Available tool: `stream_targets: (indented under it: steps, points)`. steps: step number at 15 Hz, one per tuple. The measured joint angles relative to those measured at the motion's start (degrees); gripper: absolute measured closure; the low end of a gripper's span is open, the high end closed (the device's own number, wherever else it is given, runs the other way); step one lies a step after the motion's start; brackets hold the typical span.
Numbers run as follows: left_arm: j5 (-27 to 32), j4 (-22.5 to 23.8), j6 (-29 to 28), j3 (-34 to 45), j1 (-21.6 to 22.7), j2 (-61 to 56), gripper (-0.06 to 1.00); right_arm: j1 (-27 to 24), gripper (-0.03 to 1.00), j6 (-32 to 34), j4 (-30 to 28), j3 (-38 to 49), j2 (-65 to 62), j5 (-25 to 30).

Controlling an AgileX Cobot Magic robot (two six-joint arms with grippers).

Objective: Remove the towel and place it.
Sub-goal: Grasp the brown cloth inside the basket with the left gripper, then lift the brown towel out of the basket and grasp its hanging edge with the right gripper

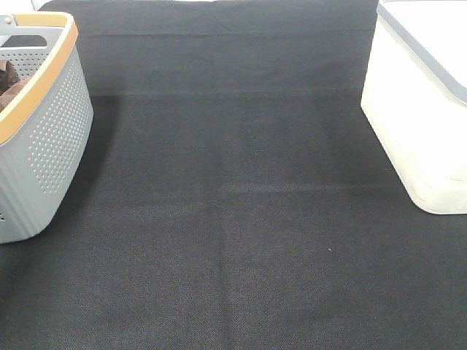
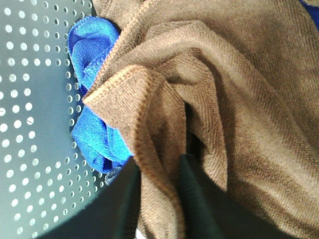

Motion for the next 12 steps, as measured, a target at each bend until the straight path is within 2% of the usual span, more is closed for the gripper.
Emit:
stream_targets:
  steps: [2,12]
  points:
    - [0.0,0.0,0.0,0.0,0.0,0.0,0.94,0.0,0.12,0.0,0.0,0.0,0.0,0.0]
    - [-1.38,-0.06,0.0,-1.6,0.0,-11.63,0.94,0.0,0.12,0.0,0.0,0.0,0.0,0.0]
